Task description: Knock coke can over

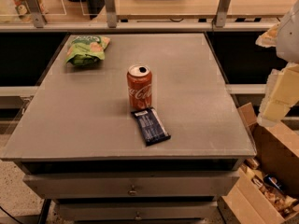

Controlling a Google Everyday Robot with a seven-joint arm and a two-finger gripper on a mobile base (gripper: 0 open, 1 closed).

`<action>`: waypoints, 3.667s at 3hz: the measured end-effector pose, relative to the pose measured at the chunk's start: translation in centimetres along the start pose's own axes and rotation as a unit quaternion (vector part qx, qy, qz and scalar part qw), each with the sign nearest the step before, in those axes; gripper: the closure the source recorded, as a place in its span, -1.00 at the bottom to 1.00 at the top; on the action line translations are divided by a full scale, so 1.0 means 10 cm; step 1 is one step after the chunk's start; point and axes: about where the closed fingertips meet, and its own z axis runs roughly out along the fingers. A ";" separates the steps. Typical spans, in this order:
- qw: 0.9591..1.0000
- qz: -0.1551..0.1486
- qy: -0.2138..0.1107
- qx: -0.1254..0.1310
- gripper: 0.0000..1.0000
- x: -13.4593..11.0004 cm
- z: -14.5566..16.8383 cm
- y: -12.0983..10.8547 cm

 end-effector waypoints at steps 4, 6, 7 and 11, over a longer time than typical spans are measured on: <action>0.983 0.102 -0.152 -0.024 -1.00 0.12 0.61 0.03; 0.952 0.128 -0.278 -0.025 -1.00 -0.13 0.69 -0.03; 0.952 0.128 -0.277 -0.025 -1.00 -0.13 0.69 -0.03; 0.868 0.055 -0.488 -0.074 -1.00 -1.49 1.28 0.28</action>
Offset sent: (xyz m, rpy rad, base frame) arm 0.0040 -0.0063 -0.0225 0.1126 0.0219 -0.0465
